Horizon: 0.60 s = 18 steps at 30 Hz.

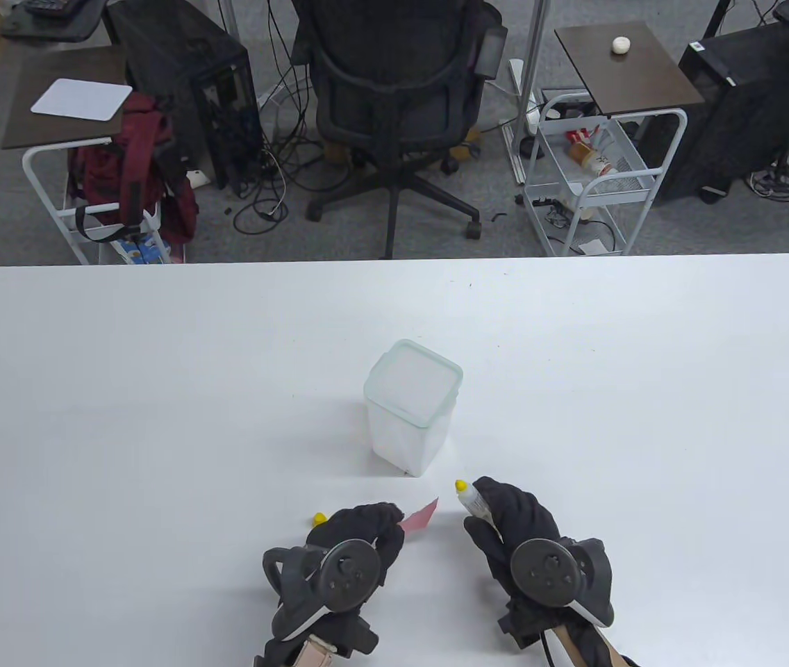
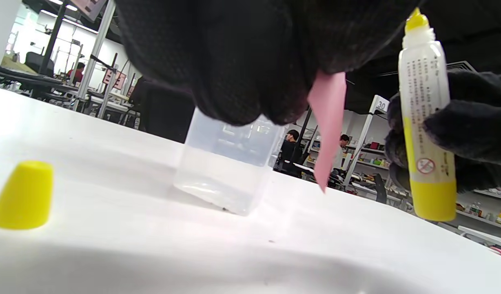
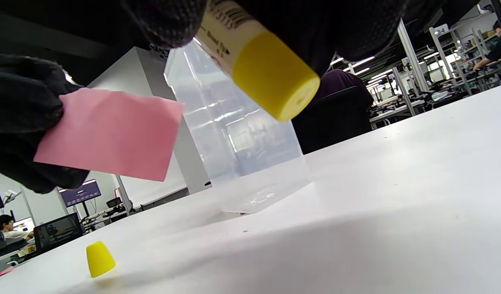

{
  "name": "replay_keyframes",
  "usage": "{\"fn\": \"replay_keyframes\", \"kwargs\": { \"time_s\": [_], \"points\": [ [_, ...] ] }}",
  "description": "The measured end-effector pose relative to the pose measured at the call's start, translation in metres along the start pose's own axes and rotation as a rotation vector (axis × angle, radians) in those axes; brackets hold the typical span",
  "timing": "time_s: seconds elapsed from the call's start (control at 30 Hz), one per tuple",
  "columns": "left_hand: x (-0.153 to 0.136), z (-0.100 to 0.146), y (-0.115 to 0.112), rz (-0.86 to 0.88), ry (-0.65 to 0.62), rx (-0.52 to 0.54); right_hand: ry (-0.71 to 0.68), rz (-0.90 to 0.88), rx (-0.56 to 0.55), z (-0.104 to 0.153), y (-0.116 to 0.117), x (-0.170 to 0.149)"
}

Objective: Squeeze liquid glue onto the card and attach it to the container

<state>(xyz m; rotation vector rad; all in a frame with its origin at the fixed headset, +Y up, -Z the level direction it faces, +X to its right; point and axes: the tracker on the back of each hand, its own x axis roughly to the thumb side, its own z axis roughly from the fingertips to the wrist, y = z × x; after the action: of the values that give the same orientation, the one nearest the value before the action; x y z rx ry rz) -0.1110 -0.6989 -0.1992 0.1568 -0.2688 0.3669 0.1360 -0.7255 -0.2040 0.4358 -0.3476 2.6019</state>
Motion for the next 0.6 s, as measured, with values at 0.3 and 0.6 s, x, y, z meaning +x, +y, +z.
{"fn": "replay_keyframes", "kwargs": {
  "time_s": [0.3, 0.6],
  "points": [
    [-0.006, 0.004, 0.005, 0.110, 0.039, 0.047, -0.185, 0.278, -0.049, 0.012, 0.000, 0.028],
    [-0.007, 0.005, 0.005, 0.099, 0.047, 0.079, -0.219, 0.300, -0.064, 0.015, -0.003, 0.030]
  ]
}}
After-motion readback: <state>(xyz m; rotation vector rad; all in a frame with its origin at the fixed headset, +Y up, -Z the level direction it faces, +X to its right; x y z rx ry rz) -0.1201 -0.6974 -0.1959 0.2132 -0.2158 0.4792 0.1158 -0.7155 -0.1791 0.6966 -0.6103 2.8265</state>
